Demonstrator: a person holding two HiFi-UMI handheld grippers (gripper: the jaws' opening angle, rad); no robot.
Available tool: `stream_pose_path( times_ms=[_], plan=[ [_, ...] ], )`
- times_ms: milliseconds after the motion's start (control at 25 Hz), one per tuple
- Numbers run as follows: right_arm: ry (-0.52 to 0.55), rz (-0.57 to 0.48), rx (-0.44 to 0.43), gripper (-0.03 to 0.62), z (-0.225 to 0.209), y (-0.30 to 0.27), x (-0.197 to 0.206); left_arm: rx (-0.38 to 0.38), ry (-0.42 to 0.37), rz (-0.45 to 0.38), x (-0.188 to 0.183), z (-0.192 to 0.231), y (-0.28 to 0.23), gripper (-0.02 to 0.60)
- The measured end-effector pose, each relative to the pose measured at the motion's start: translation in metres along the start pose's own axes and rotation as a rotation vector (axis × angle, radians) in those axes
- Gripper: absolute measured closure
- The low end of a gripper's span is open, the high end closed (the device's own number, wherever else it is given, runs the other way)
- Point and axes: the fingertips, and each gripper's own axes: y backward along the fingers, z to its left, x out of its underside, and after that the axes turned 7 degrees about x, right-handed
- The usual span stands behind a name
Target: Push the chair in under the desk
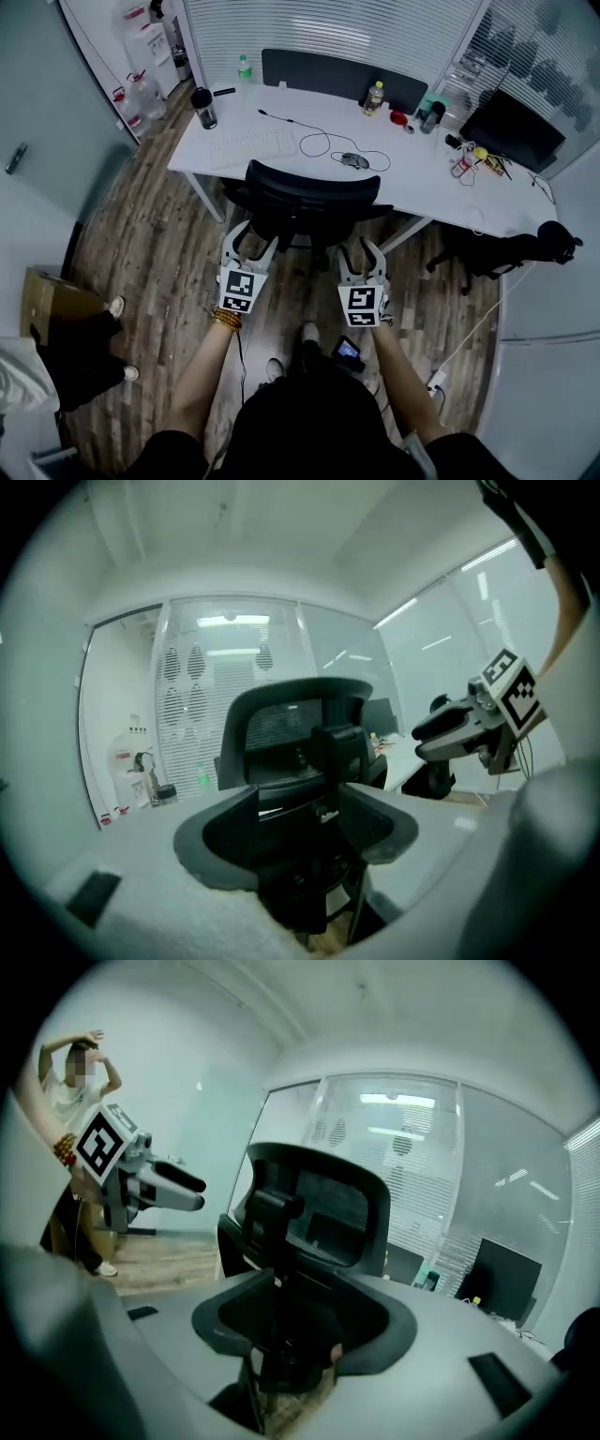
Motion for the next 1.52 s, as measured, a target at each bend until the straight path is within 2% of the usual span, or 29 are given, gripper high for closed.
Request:
stream_pose_path(
  times_ms=[200,400,600,760,1160,1240,1320,1400,1520],
  plan=[
    [-0.057,-0.117,0.019,0.425,0.013,0.039,-0.042,-0.008,-0.023,-0.102,-0.035,-0.037,0.022,0.322],
    [-0.080,-0.162,0.057,0.446,0.020,0.072,-0.062,0.005,-0.036,-0.162,-0.052,-0.060,0.043,0.331],
    [-0.046,-0.176,0.071,0.464,0.035,0.091,-0.068,0.034,-0.064,-0.186,-0.057,-0.077,0.059,0.336],
    [-0.068,-0.155,0.081,0.474,0.049,0.099,-0.060,0.044,-0.057,-0.193,-0.053,-0.087,0.072,0.334],
    [-0.129,-0.167,0.094,0.515,0.063,0.107,-0.073,0.005,-0.023,-0.226,-0.063,-0.087,0.089,0.347],
    [-0.143,-0.160,0.098,0.523,0.061,0.105,-0.068,-0.003,-0.007,-0.225,-0.061,-0.087,0.087,0.372],
    [-0.155,-0.155,0.103,0.567,0.058,0.100,-0.062,0.011,0.002,-0.243,-0.061,-0.089,0.086,0.474],
    [-0.160,-0.152,0.097,0.591,0.055,0.094,-0.058,0.030,0.010,-0.259,-0.060,-0.090,0.085,0.499],
    [-0.153,-0.162,0.083,0.592,0.046,0.081,-0.057,0.013,0.002,-0.247,-0.058,-0.077,0.074,0.512]
  ],
)
